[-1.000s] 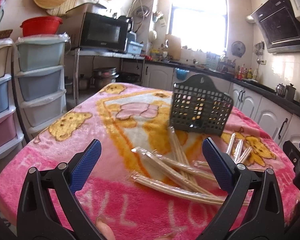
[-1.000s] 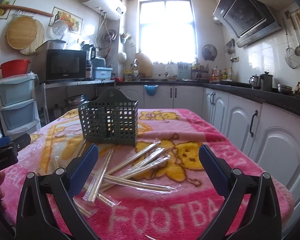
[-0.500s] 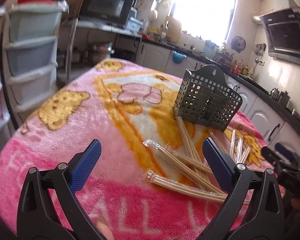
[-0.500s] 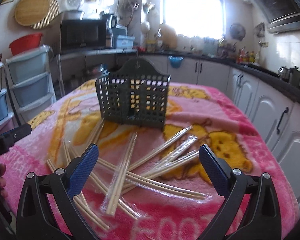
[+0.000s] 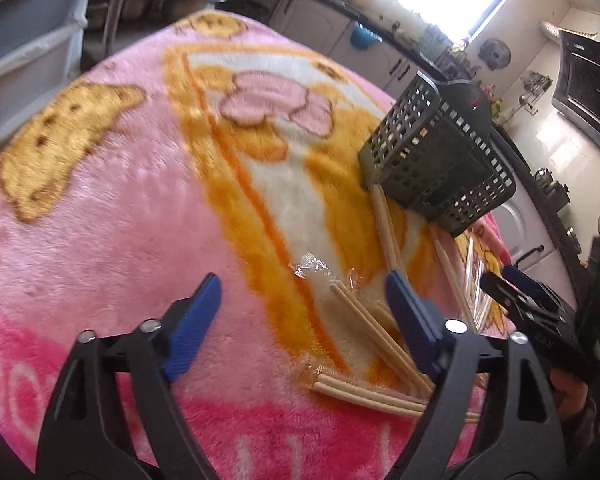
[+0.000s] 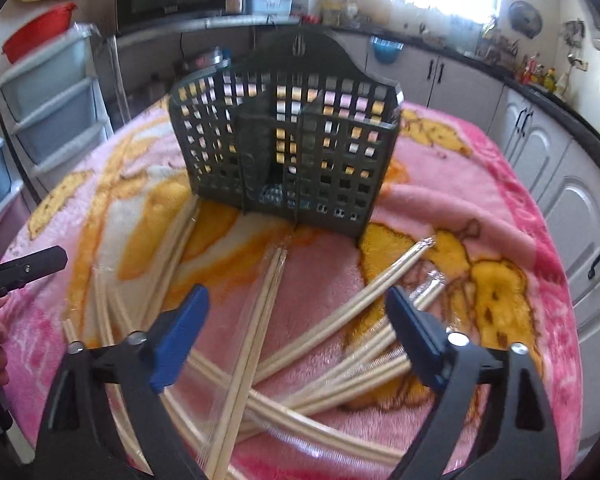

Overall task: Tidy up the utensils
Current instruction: 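Lower the left tool onto wooden chopsticks and close it while the right tool grasps chopsticks too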

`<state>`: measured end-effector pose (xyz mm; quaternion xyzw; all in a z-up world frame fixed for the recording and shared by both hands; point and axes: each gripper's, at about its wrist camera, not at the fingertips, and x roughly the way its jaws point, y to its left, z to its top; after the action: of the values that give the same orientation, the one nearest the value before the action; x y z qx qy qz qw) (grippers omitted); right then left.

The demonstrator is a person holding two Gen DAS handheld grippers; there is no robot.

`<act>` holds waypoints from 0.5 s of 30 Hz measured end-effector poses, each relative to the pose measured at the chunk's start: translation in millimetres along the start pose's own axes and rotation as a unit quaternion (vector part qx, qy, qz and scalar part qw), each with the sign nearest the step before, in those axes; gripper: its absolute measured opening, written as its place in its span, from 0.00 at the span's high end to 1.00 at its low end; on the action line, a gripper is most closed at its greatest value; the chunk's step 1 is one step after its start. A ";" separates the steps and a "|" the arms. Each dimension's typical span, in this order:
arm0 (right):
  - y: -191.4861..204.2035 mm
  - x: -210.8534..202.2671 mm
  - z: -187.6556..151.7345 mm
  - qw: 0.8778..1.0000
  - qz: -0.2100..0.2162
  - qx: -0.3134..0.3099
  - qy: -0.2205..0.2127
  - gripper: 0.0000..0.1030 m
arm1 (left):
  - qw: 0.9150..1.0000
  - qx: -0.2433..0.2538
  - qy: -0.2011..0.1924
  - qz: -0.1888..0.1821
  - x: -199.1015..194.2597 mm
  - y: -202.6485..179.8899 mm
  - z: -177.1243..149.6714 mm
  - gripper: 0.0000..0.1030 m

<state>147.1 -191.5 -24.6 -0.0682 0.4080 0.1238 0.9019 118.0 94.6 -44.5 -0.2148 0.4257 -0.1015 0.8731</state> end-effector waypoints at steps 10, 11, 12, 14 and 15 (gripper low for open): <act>3.7 53.5 25.0 0.996 0.036 0.002 0.082 0.41 | 0.993 -0.064 0.070 -0.067 24.8 5.8 15.4 0.54; 4.8 56.1 27.0 0.996 0.036 0.001 0.085 0.42 | 0.993 -0.065 0.074 -0.066 27.7 5.9 16.9 0.58; 6.3 59.8 28.2 0.995 0.037 0.000 0.088 0.44 | 0.993 -0.064 0.076 -0.064 30.6 5.5 18.3 0.62; 8.5 64.8 29.9 0.995 0.032 -0.002 0.093 0.45 | 0.993 -0.059 0.079 -0.059 35.9 4.7 20.2 0.66; 9.4 67.3 30.5 0.995 0.031 -0.002 0.095 0.47 | 0.994 -0.057 0.079 -0.056 37.7 4.5 21.3 0.69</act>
<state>209.2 -164.3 -55.5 -0.0684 0.4940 0.1453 0.8545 158.0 91.2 -61.3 -0.2793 0.4858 -0.1426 0.8159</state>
